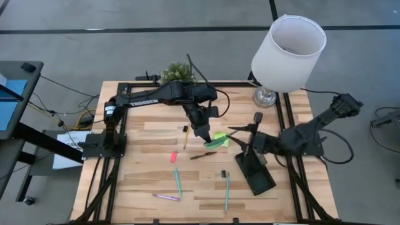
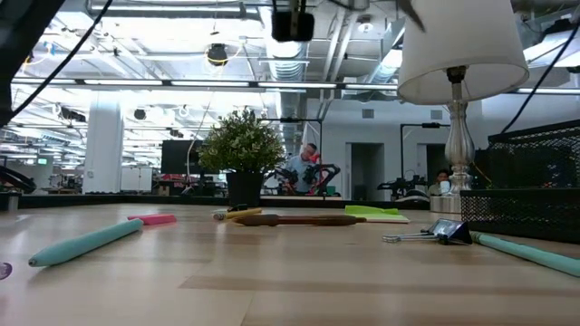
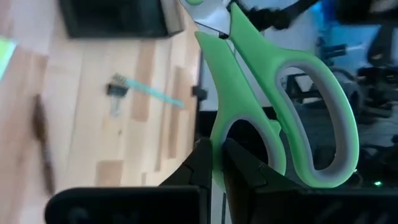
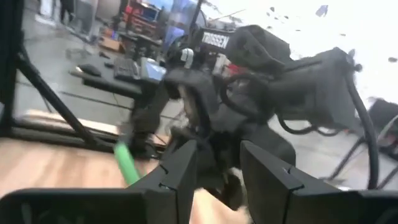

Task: Pick and place office supplies into organizer
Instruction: Put the green scissors into the black desk organizer

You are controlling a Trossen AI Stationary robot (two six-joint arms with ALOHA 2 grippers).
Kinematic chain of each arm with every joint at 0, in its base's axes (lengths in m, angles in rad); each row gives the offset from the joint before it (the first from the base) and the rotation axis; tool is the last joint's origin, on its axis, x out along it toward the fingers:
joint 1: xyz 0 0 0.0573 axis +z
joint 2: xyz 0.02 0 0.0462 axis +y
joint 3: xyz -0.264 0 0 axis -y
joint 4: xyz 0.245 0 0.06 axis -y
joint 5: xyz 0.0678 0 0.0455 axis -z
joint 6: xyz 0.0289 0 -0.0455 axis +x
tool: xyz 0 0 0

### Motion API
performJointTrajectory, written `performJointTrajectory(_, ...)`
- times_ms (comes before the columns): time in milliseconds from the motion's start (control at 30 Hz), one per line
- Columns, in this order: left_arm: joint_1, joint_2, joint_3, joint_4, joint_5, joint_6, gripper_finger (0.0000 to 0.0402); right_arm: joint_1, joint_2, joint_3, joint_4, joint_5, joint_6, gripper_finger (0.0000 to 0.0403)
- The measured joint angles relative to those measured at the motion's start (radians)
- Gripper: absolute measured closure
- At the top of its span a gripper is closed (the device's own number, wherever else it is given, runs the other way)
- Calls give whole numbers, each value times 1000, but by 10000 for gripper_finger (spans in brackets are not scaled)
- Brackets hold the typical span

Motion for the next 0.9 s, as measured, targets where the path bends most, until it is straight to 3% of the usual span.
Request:
performJointTrajectory(233,18,34,1,14,29,42,395,-61,0,0,-132,-222,206,285)
performJointTrajectory(467,36,36,1,-11,54,92,395,-60,0,0,-201,-292,207,285)
performJointTrajectory(900,36,43,1,-14,68,110,395,-158,41,0,-207,-435,229,285)
